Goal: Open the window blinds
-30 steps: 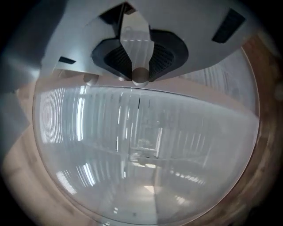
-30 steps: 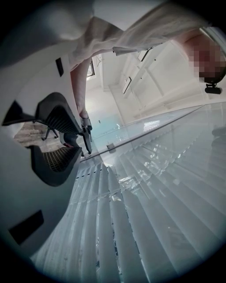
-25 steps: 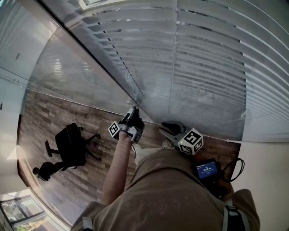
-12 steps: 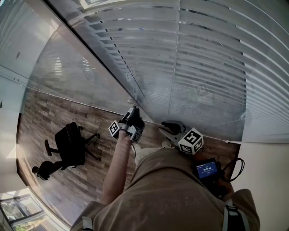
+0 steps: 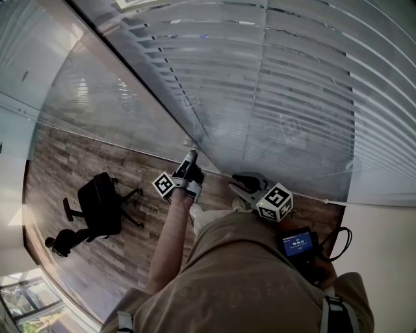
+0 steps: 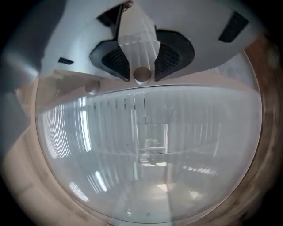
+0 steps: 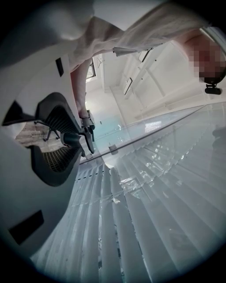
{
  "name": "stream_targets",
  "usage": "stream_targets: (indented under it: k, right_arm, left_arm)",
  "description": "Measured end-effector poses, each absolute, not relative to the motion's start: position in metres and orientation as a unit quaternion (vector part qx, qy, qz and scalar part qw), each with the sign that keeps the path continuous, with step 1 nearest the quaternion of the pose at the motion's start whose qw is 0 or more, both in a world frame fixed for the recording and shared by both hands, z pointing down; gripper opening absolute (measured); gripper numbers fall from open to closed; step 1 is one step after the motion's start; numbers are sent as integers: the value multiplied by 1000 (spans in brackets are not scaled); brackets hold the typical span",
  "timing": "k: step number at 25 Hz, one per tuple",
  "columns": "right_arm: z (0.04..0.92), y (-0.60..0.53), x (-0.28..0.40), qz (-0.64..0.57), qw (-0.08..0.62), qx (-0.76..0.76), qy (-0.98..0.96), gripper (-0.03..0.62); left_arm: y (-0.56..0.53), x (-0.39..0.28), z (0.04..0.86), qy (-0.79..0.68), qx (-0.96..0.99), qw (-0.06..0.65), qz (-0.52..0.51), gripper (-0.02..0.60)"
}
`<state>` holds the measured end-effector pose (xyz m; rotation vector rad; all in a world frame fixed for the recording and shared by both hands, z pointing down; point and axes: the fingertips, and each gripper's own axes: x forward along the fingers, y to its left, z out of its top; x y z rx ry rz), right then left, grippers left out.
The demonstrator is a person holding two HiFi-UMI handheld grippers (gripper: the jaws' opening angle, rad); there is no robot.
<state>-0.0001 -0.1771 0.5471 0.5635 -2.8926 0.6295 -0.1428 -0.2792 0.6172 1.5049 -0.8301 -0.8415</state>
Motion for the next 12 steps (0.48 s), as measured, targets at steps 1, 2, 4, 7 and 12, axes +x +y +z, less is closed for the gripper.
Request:
stream_targets:
  k: [1, 2, 4, 7, 12]
  right_arm:
    - [548, -178, 1, 210, 64, 188, -957, 103]
    - [550, -178, 2, 211, 64, 190, -957, 103]
    - [552, -179, 4, 212, 63, 192, -956, 103]
    - [550, -178, 3, 212, 64, 192, -956, 103]
    - [551, -180, 4, 211, 64, 194, -956, 103]
  left_arm:
    - [-278, -142, 616, -385, 680, 544, -306, 185]
    - [-276, -140, 618, -416, 713, 509, -244, 203]
    - [-275, -138, 625, -472, 760, 431, -122, 212]
    - [-277, -141, 624, -529, 779, 335, -12, 207]
    - [-282, -135, 620, -528, 790, 312, 27, 135]
